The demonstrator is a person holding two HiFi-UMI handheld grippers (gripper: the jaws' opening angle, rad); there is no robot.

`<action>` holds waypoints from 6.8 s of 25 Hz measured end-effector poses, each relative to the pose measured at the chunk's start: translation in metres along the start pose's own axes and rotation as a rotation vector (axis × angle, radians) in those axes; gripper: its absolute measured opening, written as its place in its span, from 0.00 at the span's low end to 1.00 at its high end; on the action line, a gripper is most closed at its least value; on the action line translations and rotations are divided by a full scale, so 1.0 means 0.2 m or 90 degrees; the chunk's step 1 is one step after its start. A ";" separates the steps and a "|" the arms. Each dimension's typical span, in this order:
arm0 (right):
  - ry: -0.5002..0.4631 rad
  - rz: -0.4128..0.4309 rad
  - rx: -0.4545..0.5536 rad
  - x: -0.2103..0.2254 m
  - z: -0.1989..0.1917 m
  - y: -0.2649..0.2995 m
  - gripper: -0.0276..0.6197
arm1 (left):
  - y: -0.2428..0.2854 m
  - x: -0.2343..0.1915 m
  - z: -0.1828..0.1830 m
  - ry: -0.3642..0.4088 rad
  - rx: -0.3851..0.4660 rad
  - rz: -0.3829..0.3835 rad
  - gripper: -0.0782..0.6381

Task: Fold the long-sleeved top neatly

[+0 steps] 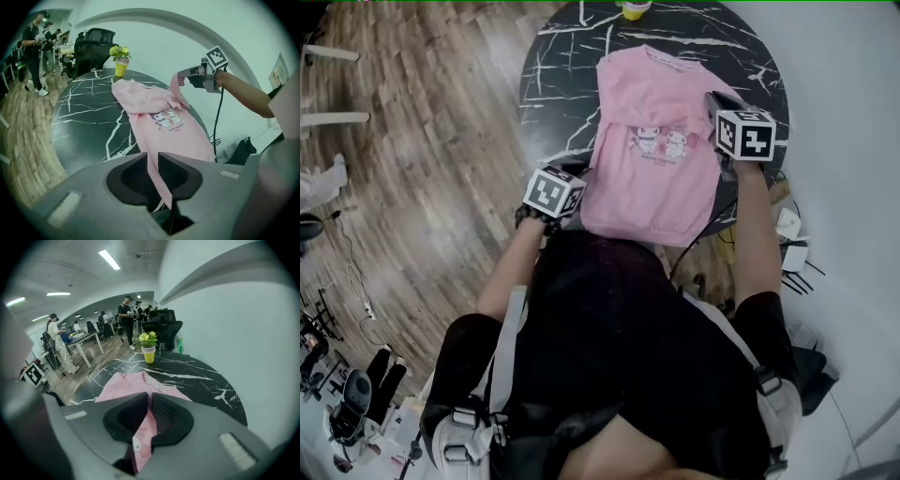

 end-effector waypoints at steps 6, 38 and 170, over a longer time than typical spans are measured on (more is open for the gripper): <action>-0.021 0.036 -0.023 -0.33 0.08 0.20 0.09 | -0.09 -0.16 -0.09 -0.021 0.000 -0.008 0.22; 0.030 0.034 -0.047 -0.58 -0.10 0.38 0.31 | -0.15 -0.31 -0.16 -0.010 -0.016 -0.029 0.22; 0.315 0.131 0.054 -0.44 -1.82 -1.10 0.08 | -0.24 0.79 -0.81 -0.130 0.161 -0.057 0.15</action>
Point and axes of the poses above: the fingertips, and each gripper's own axes: y forward along the fingers, x to its right, z out of its top, the point moved 4 cm from there along -y, backward along the fingers, and after that the axes turned 4 degrees about y, right-handed, at the moved point
